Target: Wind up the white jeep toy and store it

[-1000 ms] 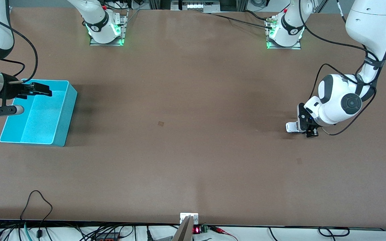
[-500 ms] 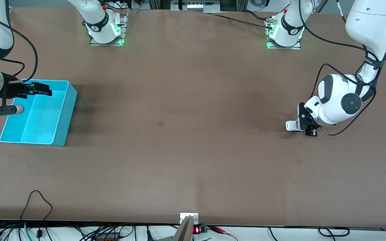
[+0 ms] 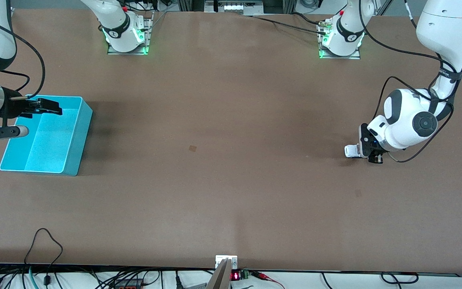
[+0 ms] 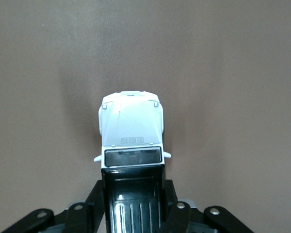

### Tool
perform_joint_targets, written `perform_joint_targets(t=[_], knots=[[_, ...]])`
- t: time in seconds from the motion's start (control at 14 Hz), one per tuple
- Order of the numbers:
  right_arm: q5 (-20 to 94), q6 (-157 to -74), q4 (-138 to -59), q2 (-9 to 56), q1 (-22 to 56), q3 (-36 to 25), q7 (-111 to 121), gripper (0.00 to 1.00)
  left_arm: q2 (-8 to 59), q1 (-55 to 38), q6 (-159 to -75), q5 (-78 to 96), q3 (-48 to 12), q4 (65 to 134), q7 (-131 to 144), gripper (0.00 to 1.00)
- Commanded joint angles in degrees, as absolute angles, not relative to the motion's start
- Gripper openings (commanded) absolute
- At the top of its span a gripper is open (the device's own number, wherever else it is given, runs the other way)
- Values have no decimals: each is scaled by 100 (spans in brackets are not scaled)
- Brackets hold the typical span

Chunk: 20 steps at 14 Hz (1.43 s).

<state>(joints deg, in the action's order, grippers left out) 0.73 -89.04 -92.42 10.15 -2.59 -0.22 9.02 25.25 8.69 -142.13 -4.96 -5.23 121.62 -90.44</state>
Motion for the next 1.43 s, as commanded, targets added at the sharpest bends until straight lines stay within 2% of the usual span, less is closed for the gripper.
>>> perform_joint_targets(t=[0.0,0.93,1.36], knots=[[176,-8798,-9185,993,-272,-18,940,100,2558,940,-14273,-527,-571,12173,-9097,40],[176,-8745,-9185,993,-255,-9,932,100,2900,1107,-14467,-589,-571,12129,-9106,33],[176,-8719,-9185,993,-255,-9,932,100,3102,1379,-14467,-764,-571,11936,-9185,34]])
